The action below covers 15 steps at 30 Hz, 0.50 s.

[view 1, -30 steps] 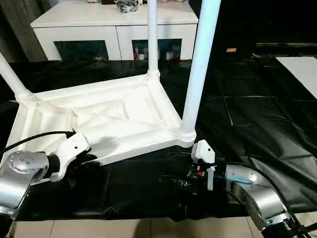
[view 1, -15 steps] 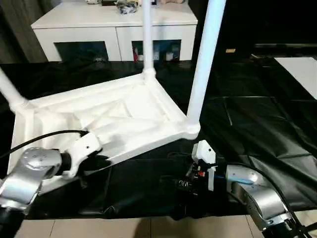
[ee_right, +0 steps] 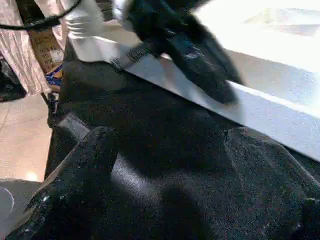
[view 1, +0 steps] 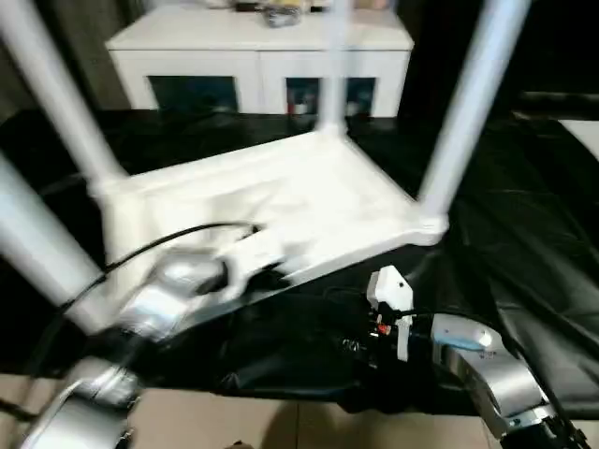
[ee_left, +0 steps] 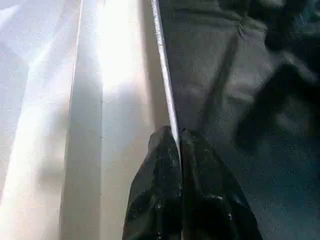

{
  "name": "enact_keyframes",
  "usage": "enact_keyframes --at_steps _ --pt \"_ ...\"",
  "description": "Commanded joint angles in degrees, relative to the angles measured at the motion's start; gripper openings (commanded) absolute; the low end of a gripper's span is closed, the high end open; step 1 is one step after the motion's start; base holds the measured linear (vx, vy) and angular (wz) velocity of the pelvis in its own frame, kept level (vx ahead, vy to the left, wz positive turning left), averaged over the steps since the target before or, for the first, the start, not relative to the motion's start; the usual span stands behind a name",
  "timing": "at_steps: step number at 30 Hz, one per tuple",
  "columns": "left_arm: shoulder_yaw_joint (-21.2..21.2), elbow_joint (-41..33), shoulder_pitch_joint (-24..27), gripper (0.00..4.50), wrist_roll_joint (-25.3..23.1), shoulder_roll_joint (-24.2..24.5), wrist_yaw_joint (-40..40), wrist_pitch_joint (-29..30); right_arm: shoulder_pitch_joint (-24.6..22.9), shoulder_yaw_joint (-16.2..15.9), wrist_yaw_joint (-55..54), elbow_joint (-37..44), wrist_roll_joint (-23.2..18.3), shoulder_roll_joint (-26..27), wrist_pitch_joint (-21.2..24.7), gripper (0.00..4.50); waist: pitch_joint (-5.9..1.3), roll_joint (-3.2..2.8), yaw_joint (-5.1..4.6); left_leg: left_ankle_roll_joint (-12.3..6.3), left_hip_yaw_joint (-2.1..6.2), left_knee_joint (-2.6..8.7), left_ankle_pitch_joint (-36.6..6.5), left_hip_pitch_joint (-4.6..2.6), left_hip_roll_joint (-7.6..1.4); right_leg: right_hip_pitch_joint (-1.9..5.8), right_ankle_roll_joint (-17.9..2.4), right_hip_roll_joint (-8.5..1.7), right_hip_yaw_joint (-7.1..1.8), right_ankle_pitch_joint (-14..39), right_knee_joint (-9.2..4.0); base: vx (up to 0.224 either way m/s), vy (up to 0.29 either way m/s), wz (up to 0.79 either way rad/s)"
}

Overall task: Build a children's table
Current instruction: Rotate table base

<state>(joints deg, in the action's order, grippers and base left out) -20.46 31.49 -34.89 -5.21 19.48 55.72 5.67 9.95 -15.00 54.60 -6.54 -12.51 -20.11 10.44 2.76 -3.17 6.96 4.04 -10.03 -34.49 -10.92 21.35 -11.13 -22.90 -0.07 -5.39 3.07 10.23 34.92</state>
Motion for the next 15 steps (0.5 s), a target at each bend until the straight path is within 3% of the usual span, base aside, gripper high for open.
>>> enact_keyframes --at_steps 1,2,3,4,6,8,11,12,14,15 --pt "-1.43 0.3 -4.31 0.04 0.05 -3.04 -0.12 -6.58 -0.56 0.59 -0.56 1.24 0.73 -0.35 -0.75 3.76 -4.1 -0.3 -0.49 -0.78 0.52 4.26 -12.84 -0.65 -1.35 2.65 -12.14 -2.33 -1.96 6.88 -3.98 0.0 0.0 0.0" --pt "-1.54 2.01 -5.4 0.04 -0.22 -4.15 -0.54 -7.94 -0.68 0.61 -0.65 1.31 0.8 -0.38 -0.8 3.76 -4.3 -0.07 -0.35 -1.24 0.54 4.06 -11.84 -0.57 -1.32 2.75 -12.5 -2.35 -1.9 4.93 -3.67 0.0 0.0 0.0" --pt "-1.81 3.94 -6.66 0.04 -0.62 -5.69 -1.26 -9.58 -0.84 0.61 -0.84 1.44 0.92 -0.36 -0.85 3.76 -4.43 -0.58 -0.27 -1.36 0.65 4.03 -11.35 -0.54 -1.42 2.83 -12.75 -2.46 -1.86 3.91 -3.41 0.0 0.0 0.0" --pt "-1.81 3.94 -6.66 0.04 -0.62 -5.69 -1.26 -9.58 -0.84 0.61 -0.84 1.44 0.92 -0.36 -0.85 3.76 -4.56 -0.29 -0.3 -2.02 0.65 3.84 -10.15 -0.38 -1.37 2.9 -12.96 -2.42 -1.79 1.97 -3.34 0.0 0.0 0.0" --pt "-2.87 9.13 -9.12 0.04 -2.54 -8.26 -4.58 -13.7 -1.21 0.39 -1.28 1.77 1.25 -0.31 -0.96 3.76 -4.78 -0.33 -0.29 -3.49 0.61 3.38 -7.49 0.0 -1.13 2.91 -13.46 -2.34 -1.69 -1.53 -3.02 0.0 0.0 0.0" --pt "-3.2 10.26 -9.45 0.04 -3.36 -8.53 -5.94 -14.62 -1.28 0.32 -1.33 1.83 1.33 -0.33 -0.98 3.76 -4.75 -0.27 -0.3 -4.35 0.75 3.32 -7.52 0.26 -1.24 3.15 -13.71 -2.55 -1.58 -1.83 -2.91 0.0 0.0 0.0" --pt "-3.9 13.71 -10.08 0.04 -5.86 -8.68 -10.31 -16.2 -1.51 -0.09 -1.53 1.87 1.79 -0.51 -1.33 3.76 -4.66 -0.28 -0.52 -4.92 0.79 3.39 -8.18 0.29 -1.33 3.12 -13.53 -2.6 -1.49 -0.22 -3.16 0.0 0.0 0.0" --pt "-3.98 17.19 -10.79 0.04 -8.22 -8.53 -14.87 -17.78 -1.7 -0.44 -1.74 1.85 2.06 -0.63 -1.62 3.76 -4.45 -0.02 -0.71 -4.8 0.76 3.56 -9.44 0.33 -1.32 3.14 -13.04 -2.61 -1.49 2.27 -3.53 0.0 0.0 0.0" --pt "-3.18 18.7 -11.0 0.04 -8.32 -8.38 -16.38 -18.14 -1.69 -0.6 -1.83 1.72 2.15 -0.64 -1.76 3.76 -4.29 0.26 -1.1 -4.25 0.8 3.75 -10.74 0.4 -1.23 3.31 -12.15 -2.59 -1.43 5.01 -3.76 0.0 0.0 0.0" --pt "-2.08 19.12 -11.01 0.47 -7.4 -8.34 -16.41 -17.7 -1.64 -0.7 -1.85 1.57 2.33 -0.56 -1.9 3.76 -4.15 0.28 -1.54 -3.95 0.82 3.89 -11.6 0.4 -1.2 3.22 -11.97 -2.67 -1.42 7.84 -3.96 0.0 0.0 0.0"
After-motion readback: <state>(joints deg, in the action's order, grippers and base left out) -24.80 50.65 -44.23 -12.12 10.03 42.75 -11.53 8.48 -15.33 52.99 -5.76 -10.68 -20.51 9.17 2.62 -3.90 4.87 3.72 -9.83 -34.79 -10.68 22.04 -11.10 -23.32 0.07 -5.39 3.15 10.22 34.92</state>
